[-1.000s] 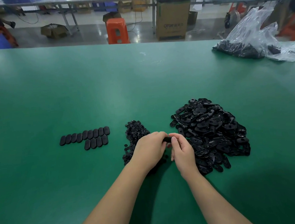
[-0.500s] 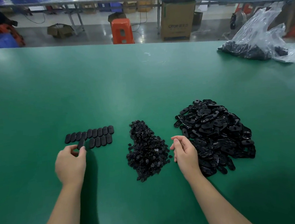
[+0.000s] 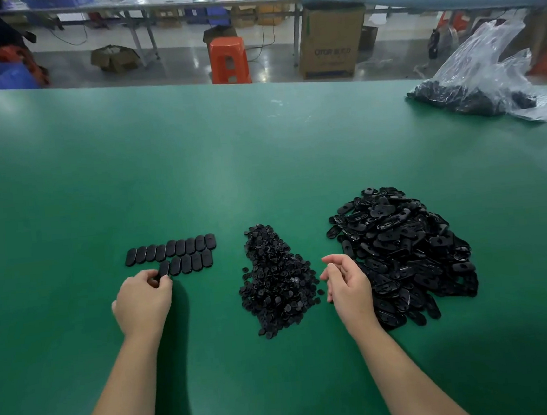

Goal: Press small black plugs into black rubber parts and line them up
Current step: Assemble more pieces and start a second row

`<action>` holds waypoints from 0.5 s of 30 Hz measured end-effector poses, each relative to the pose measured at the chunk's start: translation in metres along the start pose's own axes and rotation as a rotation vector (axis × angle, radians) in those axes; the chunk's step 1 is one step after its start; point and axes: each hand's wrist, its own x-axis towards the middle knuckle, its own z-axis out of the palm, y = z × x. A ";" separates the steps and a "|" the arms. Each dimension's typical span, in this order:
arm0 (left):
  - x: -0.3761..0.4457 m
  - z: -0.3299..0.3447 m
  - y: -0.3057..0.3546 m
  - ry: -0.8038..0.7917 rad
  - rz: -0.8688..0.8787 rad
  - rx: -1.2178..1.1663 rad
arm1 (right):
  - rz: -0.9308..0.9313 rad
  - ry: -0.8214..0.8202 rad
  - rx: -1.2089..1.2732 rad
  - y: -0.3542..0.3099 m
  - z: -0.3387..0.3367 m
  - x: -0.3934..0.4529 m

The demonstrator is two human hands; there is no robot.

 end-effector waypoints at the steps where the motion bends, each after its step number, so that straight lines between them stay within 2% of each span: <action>1: 0.000 0.001 0.000 0.005 0.010 0.011 | 0.000 -0.002 -0.001 0.000 0.000 0.000; 11: 0.005 0.004 0.004 0.029 0.027 0.086 | -0.002 -0.006 -0.006 0.000 -0.001 -0.001; 15: -0.001 0.004 0.010 0.068 0.048 0.027 | -0.008 -0.009 -0.013 -0.001 0.000 -0.001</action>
